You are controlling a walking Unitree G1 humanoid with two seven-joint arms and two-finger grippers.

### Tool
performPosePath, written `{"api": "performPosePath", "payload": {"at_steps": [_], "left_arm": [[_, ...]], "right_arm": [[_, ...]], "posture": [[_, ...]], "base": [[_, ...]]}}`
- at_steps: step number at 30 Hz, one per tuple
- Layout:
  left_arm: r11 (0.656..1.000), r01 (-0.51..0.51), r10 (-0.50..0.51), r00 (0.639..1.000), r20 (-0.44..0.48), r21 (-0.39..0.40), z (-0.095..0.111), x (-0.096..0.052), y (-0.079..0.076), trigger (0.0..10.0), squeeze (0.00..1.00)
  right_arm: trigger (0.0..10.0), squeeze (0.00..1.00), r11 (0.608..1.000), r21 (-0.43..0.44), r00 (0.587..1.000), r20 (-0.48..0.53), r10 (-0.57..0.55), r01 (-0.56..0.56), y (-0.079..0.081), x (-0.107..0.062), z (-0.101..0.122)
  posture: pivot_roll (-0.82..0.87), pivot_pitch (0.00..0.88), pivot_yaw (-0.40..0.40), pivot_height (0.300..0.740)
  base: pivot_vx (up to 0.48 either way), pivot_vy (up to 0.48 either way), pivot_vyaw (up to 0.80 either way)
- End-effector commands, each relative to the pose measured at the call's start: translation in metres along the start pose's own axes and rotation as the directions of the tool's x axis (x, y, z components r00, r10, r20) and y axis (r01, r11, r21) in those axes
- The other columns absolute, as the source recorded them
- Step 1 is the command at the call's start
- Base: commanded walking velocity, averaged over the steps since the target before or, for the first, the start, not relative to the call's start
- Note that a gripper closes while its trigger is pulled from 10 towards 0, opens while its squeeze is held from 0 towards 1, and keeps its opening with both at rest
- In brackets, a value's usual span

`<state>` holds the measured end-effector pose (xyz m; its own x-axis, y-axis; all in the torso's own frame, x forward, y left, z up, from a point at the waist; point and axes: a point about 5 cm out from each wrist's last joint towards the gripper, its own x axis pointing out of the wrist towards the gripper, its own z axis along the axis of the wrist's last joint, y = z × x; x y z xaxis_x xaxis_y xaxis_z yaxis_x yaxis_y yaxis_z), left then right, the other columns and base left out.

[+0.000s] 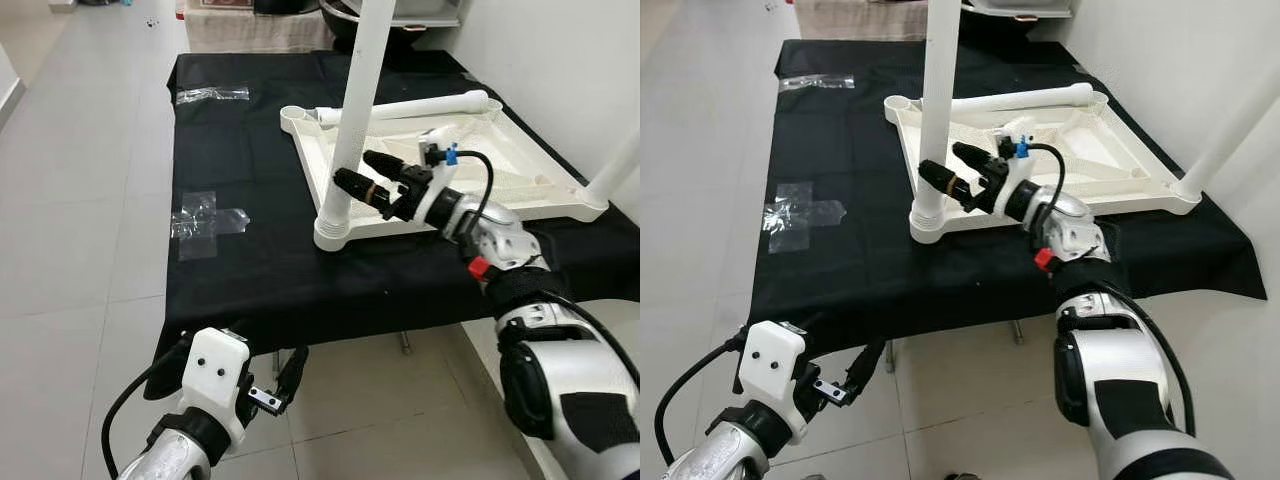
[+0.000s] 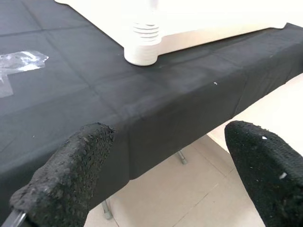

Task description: Building children table

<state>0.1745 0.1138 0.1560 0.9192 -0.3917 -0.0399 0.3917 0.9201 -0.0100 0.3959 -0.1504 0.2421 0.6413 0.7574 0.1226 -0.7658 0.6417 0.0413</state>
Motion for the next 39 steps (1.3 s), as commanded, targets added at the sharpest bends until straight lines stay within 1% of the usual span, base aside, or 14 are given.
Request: {"api": "performPosePath", "payload": {"at_steps": [1,2,4,6,7,9,10,13,16,22,27,36,37,39], "left_arm": [[1.000,0.004,-0.004,1.000,-0.007,0.006,0.001,-0.002,-0.002,10.0,0.00],[1.000,0.003,-0.003,1.000,-0.006,0.006,0.001,-0.002,-0.002,10.0,0.00],[1.000,0.003,-0.003,1.000,-0.006,0.006,0.001,-0.002,-0.002,10.0,0.00],[1.000,0.003,-0.003,1.000,-0.005,0.006,0.001,-0.002,-0.002,10.0,0.00],[1.000,0.004,-0.004,1.000,-0.004,0.005,0.001,-0.002,-0.002,10.0,0.00],[1.000,0.004,-0.004,1.000,-0.004,0.005,0.001,-0.002,-0.002,10.0,0.00],[1.000,0.004,-0.004,1.000,-0.003,0.005,0.001,-0.002,-0.002,10.0,0.00],[1.000,-0.001,0.001,1.000,-0.002,0.003,0.001,-0.001,-0.003,10.0,0.00],[1.000,-0.001,0.001,1.000,-0.001,0.006,0.001,-0.001,-0.003,10.0,0.00],[1.000,-0.004,0.004,1.000,-0.001,0.006,0.001,0.000,-0.003,10.0,0.00],[1.000,-0.012,0.012,1.000,0.001,0.006,0.001,0.001,-0.001,10.0,0.00],[1.000,-0.019,0.019,1.000,0.002,0.011,0.001,0.003,0.002,10.0,0.00],[1.000,-0.019,0.019,1.000,0.002,0.012,0.001,0.003,0.002,10.0,0.00],[1.000,-0.019,0.019,1.000,0.002,0.012,0.001,0.003,0.002,10.0,0.00]], "right_arm": [[10.0,0.00,1.000,-0.005,1.000,0.023,-0.003,0.003,0.000,0.003,0.003],[10.0,0.00,1.000,-0.009,1.000,0.026,-0.004,0.004,0.002,0.006,0.003],[10.0,0.00,1.000,-0.009,1.000,0.026,-0.004,0.004,0.002,0.006,0.003],[10.0,0.00,1.000,-0.010,1.000,0.031,-0.006,0.006,0.003,0.010,0.004],[10.0,0.00,1.000,-0.007,0.999,0.038,-0.015,0.015,0.004,0.014,0.005],[10.0,0.00,1.000,-0.007,0.999,0.038,-0.015,0.015,0.004,0.014,0.005],[10.0,0.00,0.999,-0.021,0.999,0.039,-0.032,0.033,0.005,0.018,0.005],[10.0,0.00,0.998,-0.023,0.997,0.051,-0.050,0.051,0.011,0.029,0.007],[10.0,0.00,0.998,-0.024,0.997,0.052,-0.054,0.055,0.013,0.034,0.008],[10.0,0.00,0.998,-0.026,0.997,0.053,-0.053,0.054,0.017,0.040,0.010],[10.0,0.00,0.997,-0.048,0.997,0.056,-0.050,0.053,0.021,0.046,0.013],[10.0,0.00,0.995,-0.056,0.994,0.072,-0.084,0.088,0.019,0.048,0.018],[2.0,0.00,0.994,-0.057,0.993,0.073,-0.093,0.097,0.019,0.049,0.019],[2.0,0.00,0.994,-0.057,0.993,0.073,-0.093,0.097,0.019,0.049,0.019]], "posture": [[0.17,0.178,-0.118,0.740],[0.17,0.178,-0.118,0.740],[0.17,0.178,-0.118,0.740],[0.17,0.176,-0.119,0.740],[0.17,0.177,-0.119,0.740],[0.17,0.177,-0.119,0.740],[0.17,0.177,-0.120,0.740],[0.16,0.176,-0.127,0.740],[0.16,0.176,-0.130,0.740],[0.16,0.182,-0.131,0.740],[0.16,0.193,-0.129,0.740],[0.15,0.192,-0.129,0.740],[0.15,0.194,-0.127,0.740],[0.15,0.194,-0.127,0.740]], "base": [[0.000,0.000,0.00],[0.000,0.000,0.00],[0.000,0.000,0.00],[0.000,0.000,0.00],[0.000,0.000,0.00],[0.000,0.000,0.00],[0.000,0.000,0.00],[0.000,0.000,0.00],[0.000,0.000,0.00],[0.000,0.000,0.00],[0.000,0.000,0.00],[0.000,0.000,0.00],[0.000,0.000,0.00],[0.000,0.000,0.00]]}}
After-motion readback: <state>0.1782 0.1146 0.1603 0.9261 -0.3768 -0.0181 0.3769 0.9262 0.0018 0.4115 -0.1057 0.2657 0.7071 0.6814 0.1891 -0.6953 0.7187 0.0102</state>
